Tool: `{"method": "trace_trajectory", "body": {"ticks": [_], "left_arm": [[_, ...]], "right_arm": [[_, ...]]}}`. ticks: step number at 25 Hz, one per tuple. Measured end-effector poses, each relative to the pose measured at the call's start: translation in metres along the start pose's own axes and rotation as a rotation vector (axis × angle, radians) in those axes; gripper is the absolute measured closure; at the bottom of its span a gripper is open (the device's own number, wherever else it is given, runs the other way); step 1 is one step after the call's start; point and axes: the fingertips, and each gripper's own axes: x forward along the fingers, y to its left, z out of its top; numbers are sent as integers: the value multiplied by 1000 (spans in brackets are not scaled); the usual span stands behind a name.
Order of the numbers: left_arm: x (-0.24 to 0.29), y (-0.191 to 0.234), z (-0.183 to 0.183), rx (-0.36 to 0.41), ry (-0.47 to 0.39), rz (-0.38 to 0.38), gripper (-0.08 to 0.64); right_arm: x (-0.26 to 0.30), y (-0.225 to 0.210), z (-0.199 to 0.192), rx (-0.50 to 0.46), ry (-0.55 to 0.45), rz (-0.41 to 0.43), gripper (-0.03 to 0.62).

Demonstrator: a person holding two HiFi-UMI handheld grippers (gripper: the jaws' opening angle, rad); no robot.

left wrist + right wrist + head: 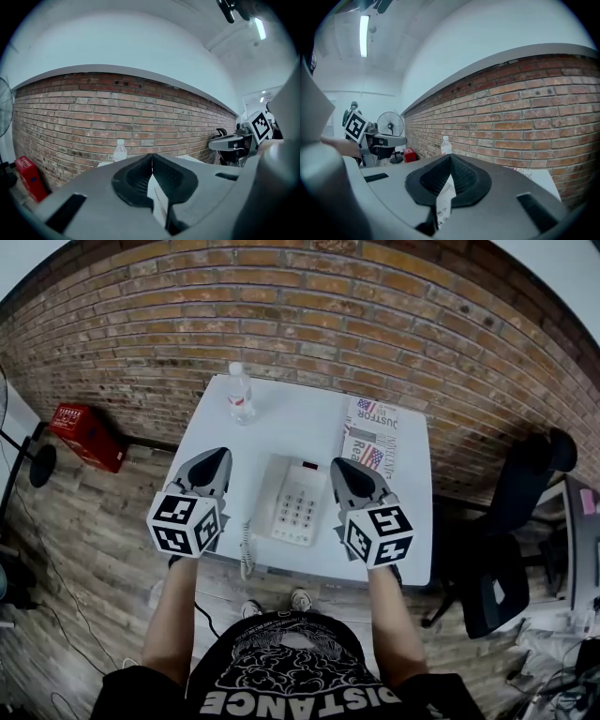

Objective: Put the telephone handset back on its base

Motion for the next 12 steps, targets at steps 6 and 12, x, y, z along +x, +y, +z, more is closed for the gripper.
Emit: {"method": "trace_trajectory", "body": {"ticks": [6, 12], "left_arm": [[1, 1, -5, -3, 9, -1, 551], [1, 2, -6, -11, 14, -5, 551]], "right_arm": [[-1, 0, -2, 3, -1, -3, 592], [-3, 0, 0, 5, -6, -6, 592]]}}
